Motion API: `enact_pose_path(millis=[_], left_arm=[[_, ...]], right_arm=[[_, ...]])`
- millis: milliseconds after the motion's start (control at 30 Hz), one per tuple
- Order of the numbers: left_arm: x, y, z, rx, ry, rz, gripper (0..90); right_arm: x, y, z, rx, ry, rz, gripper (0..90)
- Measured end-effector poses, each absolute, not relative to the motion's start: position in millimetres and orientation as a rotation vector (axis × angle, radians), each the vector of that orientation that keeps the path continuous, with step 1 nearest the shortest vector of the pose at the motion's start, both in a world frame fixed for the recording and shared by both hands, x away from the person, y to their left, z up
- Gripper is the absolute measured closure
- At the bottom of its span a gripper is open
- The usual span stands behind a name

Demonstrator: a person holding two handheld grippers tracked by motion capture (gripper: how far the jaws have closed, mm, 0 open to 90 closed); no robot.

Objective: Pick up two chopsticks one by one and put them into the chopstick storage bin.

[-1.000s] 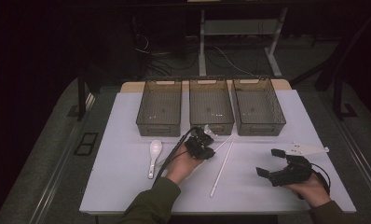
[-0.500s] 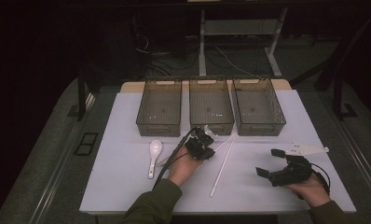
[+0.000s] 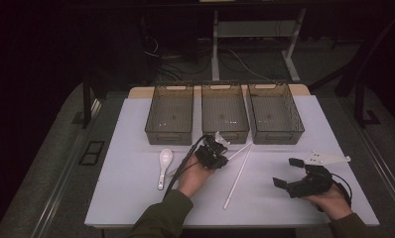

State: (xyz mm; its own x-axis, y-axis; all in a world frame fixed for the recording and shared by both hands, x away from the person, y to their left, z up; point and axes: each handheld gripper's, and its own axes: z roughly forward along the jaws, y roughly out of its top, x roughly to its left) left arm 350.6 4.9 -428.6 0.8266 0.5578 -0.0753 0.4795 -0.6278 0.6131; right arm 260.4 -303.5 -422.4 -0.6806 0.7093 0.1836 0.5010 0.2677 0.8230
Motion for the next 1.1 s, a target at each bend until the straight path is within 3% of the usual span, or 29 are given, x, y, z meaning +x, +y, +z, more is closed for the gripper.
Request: enact_pose_path(millis=[1100], left_arm=[[340,44,-367,2.109,0.709,0.112,84.9]], right_arm=[[260,-303,-422,1.138,2.323,1.371,0.5]])
